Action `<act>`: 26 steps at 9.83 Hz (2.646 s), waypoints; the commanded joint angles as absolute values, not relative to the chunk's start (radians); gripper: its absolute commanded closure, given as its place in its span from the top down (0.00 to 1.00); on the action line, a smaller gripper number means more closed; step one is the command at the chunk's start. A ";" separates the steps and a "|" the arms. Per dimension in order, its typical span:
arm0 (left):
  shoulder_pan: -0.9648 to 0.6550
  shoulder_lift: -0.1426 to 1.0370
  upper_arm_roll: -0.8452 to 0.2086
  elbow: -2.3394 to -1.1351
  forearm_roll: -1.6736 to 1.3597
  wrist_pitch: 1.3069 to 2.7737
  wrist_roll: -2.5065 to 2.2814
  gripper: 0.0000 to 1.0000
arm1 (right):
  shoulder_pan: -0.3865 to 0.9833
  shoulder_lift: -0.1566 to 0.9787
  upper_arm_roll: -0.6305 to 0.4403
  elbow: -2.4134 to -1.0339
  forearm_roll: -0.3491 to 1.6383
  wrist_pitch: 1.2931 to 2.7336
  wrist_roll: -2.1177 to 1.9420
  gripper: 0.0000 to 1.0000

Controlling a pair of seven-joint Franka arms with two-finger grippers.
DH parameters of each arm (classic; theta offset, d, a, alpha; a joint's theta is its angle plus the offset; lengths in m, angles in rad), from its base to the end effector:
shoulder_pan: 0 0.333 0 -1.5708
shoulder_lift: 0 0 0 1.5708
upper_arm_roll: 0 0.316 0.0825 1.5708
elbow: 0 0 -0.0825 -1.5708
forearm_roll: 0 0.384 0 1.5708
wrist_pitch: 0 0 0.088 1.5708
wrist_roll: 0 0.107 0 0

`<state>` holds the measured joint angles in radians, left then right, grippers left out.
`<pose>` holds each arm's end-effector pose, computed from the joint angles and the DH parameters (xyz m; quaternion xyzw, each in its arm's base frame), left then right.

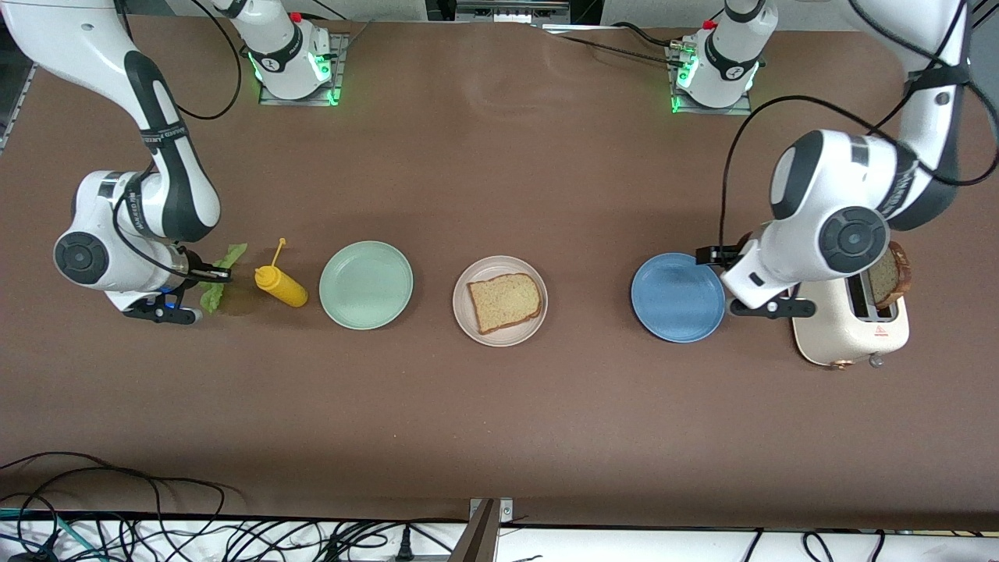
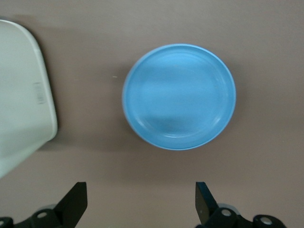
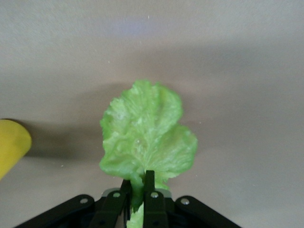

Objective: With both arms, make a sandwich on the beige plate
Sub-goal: 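Carry the lettuce leaf with the right gripper over the beige plate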

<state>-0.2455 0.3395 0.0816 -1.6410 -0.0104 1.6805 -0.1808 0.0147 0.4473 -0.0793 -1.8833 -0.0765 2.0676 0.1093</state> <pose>0.6112 -0.1068 0.3986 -0.9888 -0.0094 0.1452 0.0341 0.6023 -0.0410 0.2524 0.9883 -0.0620 -0.1295 0.0513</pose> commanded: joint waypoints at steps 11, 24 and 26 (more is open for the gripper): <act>-0.107 0.196 0.089 -1.347 -0.035 1.407 -0.115 1.00 | 0.363 0.456 -0.069 -1.318 0.043 1.492 0.625 0.12; -0.117 0.212 0.084 -1.354 -0.023 1.407 -0.118 1.00 | 0.733 0.707 -0.071 -1.258 0.143 2.139 1.262 0.12; -0.117 0.212 0.084 -1.353 -0.021 1.407 -0.120 1.00 | 0.761 0.739 -0.072 -1.259 0.114 2.142 1.261 0.12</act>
<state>-0.1187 0.2060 0.0853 -1.3730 -0.0156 1.4265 -0.1340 0.7371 0.6950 -0.0580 -1.3087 0.1258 2.1489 1.2488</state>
